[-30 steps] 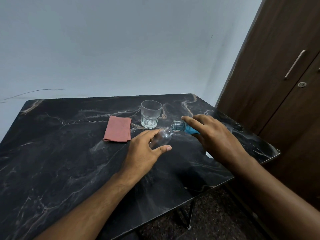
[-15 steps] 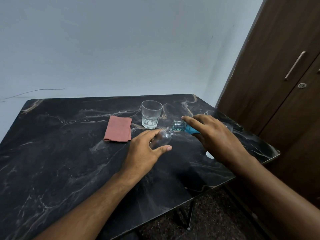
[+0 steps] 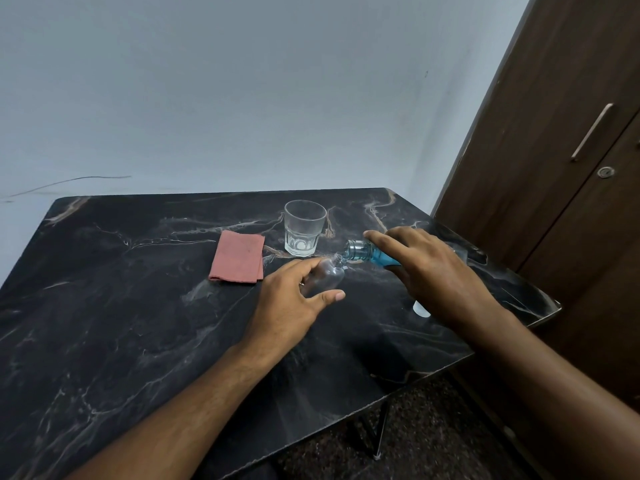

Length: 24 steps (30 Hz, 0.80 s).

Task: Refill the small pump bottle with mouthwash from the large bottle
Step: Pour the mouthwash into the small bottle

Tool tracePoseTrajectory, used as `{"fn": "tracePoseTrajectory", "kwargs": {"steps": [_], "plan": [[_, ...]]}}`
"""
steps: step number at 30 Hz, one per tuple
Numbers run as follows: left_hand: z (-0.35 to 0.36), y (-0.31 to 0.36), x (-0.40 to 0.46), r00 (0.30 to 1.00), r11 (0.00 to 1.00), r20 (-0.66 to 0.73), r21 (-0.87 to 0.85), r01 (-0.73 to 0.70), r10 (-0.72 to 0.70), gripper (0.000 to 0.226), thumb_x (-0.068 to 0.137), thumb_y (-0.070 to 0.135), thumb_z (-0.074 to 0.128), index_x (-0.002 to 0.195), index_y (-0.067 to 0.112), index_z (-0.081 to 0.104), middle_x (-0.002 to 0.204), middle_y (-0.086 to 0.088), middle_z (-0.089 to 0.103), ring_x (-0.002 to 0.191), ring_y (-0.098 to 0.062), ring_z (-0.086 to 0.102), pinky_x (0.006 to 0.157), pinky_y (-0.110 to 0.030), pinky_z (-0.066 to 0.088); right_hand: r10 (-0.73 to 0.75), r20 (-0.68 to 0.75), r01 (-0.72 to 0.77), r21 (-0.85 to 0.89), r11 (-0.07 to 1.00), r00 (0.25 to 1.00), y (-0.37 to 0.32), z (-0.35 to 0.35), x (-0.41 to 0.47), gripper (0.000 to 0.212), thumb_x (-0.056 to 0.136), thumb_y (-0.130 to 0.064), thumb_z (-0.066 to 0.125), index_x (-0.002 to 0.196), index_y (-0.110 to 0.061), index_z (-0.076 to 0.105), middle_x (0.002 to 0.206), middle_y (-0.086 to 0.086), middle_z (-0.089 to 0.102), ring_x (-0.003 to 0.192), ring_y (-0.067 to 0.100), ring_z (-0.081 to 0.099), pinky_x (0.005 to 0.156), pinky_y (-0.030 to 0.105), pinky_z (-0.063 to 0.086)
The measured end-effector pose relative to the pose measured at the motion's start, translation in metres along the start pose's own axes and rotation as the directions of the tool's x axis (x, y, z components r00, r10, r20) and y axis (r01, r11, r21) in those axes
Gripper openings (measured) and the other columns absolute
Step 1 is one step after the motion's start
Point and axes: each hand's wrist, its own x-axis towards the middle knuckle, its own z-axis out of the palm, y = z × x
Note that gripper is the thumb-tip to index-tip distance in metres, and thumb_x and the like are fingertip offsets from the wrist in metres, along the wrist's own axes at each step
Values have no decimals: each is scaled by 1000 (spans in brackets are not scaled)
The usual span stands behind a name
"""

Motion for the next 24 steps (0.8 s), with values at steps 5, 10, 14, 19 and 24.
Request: {"fn": "tracePoseTrajectory", "kwargs": {"steps": [5, 10, 14, 19, 24], "plan": [[-1, 0, 0, 1000, 1000, 3, -5, -3, 3, 57, 70, 35, 90, 123, 31, 70, 103, 20, 70, 96, 12, 61, 79, -3, 45, 4, 1, -4, 14, 1000, 1000, -1, -3, 1, 67, 87, -8, 77, 144, -23, 46, 123, 10, 62, 99, 29, 62, 79, 42, 54], [-1, 2, 0, 1000, 1000, 7, -5, -2, 2, 57, 70, 35, 90, 124, 32, 70, 105, 18, 71, 96, 10, 61, 79, -3, 46, -7, 4, 7, 6, 1000, 1000, -2, -5, 1, 69, 84, -6, 79, 144, -22, 47, 122, 11, 63, 98, 29, 63, 78, 40, 54], [-1, 2, -1, 1000, 1000, 10, -1, -3, 3, 57, 71, 36, 89, 124, 31, 70, 105, 18, 71, 97, 11, 61, 80, -3, 46, -12, 9, 12, -9, 1000, 1000, -2, -6, 2, 71, 84, -6, 80, 144, -22, 46, 122, 12, 63, 97, 29, 63, 77, 40, 54], [-2, 3, -1, 1000, 1000, 10, -6, -8, 8, 54, 72, 35, 89, 123, 33, 70, 104, 19, 71, 98, 10, 61, 81, -3, 45, -11, 12, 11, -13, 1000, 1000, -2, -7, 2, 70, 85, -7, 78, 144, -23, 45, 122, 9, 62, 96, 27, 61, 76, 38, 52], [-2, 3, -1, 1000, 1000, 8, -19, -14, 14, 56, 72, 34, 89, 124, 33, 69, 104, 19, 70, 99, 13, 61, 80, -1, 44, -14, 22, 14, -18, 1000, 1000, -3, -9, 2, 72, 83, -6, 80, 144, -22, 45, 123, 11, 63, 97, 27, 62, 77, 36, 52]]}}
